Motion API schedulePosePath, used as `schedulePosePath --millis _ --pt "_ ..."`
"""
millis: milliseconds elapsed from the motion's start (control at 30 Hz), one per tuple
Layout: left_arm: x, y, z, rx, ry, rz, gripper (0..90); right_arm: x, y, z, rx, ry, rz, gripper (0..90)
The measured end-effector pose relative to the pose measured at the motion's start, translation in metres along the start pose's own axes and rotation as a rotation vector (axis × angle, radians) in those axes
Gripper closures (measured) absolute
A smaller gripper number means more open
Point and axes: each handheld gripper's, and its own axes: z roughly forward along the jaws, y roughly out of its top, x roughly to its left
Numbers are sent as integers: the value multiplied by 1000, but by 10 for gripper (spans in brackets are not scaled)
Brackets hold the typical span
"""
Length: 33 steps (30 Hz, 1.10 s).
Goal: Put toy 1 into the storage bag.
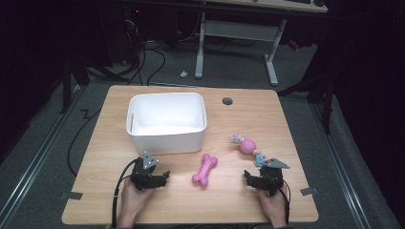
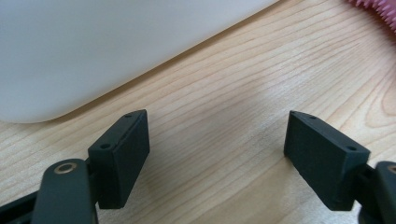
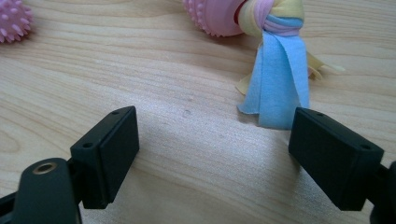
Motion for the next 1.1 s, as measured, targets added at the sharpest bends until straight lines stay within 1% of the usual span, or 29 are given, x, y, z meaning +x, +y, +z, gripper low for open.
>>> schedulePosePath --millis 200,233,333,367,467,533,567,600,633,700,733,767,800,833,900,933,967,1000,1033,1067,1100 --pt "-2 2 -5 -15 -5 2 250 0 0 0 0 3 -3 161" --pt "-3 4 -8 -28 -14 3 263 0 0 0 0 3 -3 161" --pt "-4 5 -12 -38 -19 0 283 0 0 0 0 3 -3 161" --pt "-4 6 -16 -50 -31 -9 287 0 0 0 0 4 -4 161" --pt "-4 7 -19 -56 -40 -14 291 0 0 0 0 3 -4 161" --pt "-4 9 -21 -53 -46 -9 284 0 0 0 0 4 -4 161" --pt "-6 11 -22 -51 -61 -12 281 0 0 0 0 4 -5 161" --pt "-6 11 -22 -51 -61 -12 279 0 0 0 0 4 -5 161" --pt "-8 13 -24 -52 -72 -13 278 0 0 0 0 4 -5 161" --pt "-10 15 -26 -49 -77 -8 278 0 0 0 1 4 -4 161" --pt "-10 16 -27 -46 -72 -1 280 0 0 0 0 4 -5 161" --pt "-12 18 -28 -36 -76 3 285 0 0 0 0 4 -5 161" --pt "-14 22 -30 -18 -66 13 287 0 0 0 1 4 -4 161" --pt "-14 22 -30 -18 -66 13 291 0 0 0 1 5 -5 161" --pt "-17 28 -33 6 -57 22 291 1 0 0 0 5 -5 161" --pt "-17 28 -33 6 -57 22 291 1 0 0 0 5 -5 161" --pt "-19 30 -34 12 -56 31 291 1 0 0 0 6 -7 161" --pt "-21 32 -34 17 -60 37 291 1 0 0 0 6 -7 161" --pt "-25 35 -33 19 -73 42 290 1 0 0 1 7 -6 161" --pt "-25 35 -33 19 -73 42 289 1 0 0 1 7 -6 161" --pt "-28 39 -32 23 -93 43 289 1 0 0 1 8 -6 161"
